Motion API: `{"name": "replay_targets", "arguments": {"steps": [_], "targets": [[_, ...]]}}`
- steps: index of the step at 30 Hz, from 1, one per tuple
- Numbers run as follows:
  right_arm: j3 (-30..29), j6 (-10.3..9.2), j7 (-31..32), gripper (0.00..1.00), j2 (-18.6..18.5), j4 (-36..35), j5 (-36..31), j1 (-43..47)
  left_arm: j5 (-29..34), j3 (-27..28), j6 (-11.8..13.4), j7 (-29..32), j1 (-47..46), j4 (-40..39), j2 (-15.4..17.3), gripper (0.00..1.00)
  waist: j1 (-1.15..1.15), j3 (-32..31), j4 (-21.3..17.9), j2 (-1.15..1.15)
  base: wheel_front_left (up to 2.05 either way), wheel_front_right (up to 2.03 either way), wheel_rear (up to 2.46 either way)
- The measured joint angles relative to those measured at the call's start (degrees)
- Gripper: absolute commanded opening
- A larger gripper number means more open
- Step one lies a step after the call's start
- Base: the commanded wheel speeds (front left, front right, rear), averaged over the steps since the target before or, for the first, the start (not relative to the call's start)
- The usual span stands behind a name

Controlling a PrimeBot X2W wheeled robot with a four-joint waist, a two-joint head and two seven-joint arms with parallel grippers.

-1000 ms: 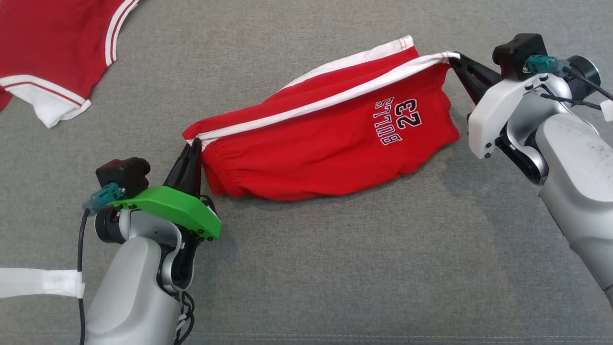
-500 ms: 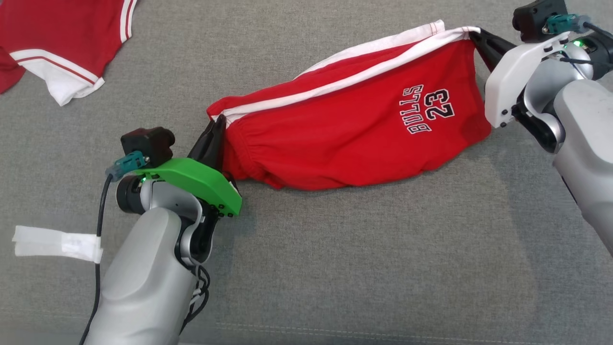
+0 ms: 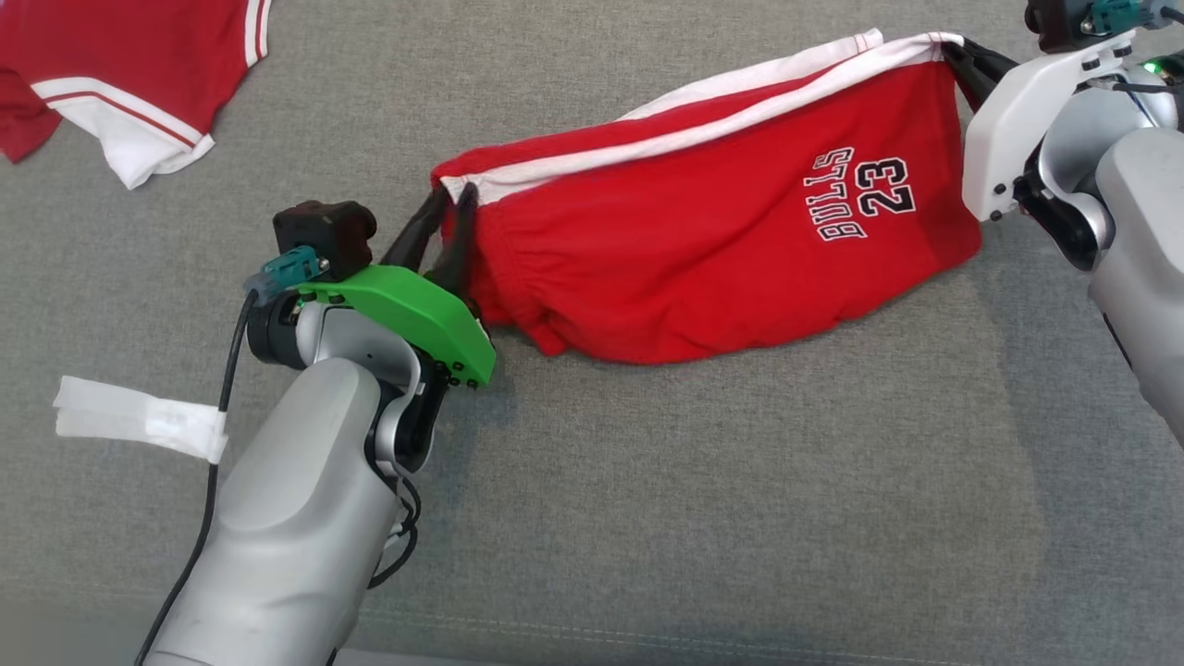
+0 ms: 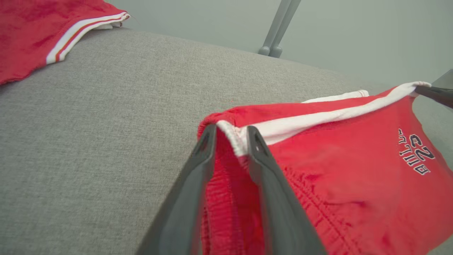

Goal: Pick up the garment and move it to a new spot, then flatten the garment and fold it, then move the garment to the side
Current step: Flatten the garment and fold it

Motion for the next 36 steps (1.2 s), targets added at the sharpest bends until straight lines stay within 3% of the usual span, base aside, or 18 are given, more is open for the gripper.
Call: {"name": "replay_targets", "arguments": {"steps": [2,4,5,6,19,30,36], "targets": [[-0.3,0.0,0.0,0.33,0.0,1.2,1.0,-0.3,0.0,-0.8,0.1,-0.4,-0.7,0.0,0.0,1.0,0.0,0.1,0.4,0.0,0.0,0.0,0.0],[-0.3,0.0,-0.2,0.48,0.0,2.0,1.4,-0.9,0.0,-1.5,0.1,-1.0,-1.3,0.0,0.0,1.0,0.0,0.2,0.8,0.0,0.0,0.0,0.0],[-0.3,0.0,-0.5,0.94,0.0,2.4,1.4,-1.2,0.0,-1.8,0.1,-1.4,-1.5,0.0,0.0,1.0,0.0,0.3,1.0,0.0,0.0,0.0,0.0],[-0.6,0.0,-0.5,1.0,0.1,2.9,1.5,-1.6,-0.2,-2.0,0.2,-1.6,-1.7,0.0,0.0,1.0,0.0,0.4,1.2,0.0,0.0,0.0,0.0],[-1.4,0.0,-5.0,1.0,0.0,5.9,2.5,-4.9,-0.4,-3.2,0.4,-6.8,-2.6,-3.4,0.0,1.0,0.0,0.2,3.2,0.0,0.0,0.0,0.0],[0.5,0.0,-9.4,1.0,1.3,5.8,6.3,-3.0,3.1,-1.2,1.4,-7.3,0.5,-5.8,0.0,1.0,0.0,-1.5,0.9,0.0,0.0,0.0,0.0],[0.5,0.0,-8.5,1.0,1.6,8.1,9.9,1.1,3.9,0.3,1.8,-7.3,3.9,-9.5,0.1,1.0,0.0,-2.7,-0.6,0.0,0.0,0.0,0.0]]}}
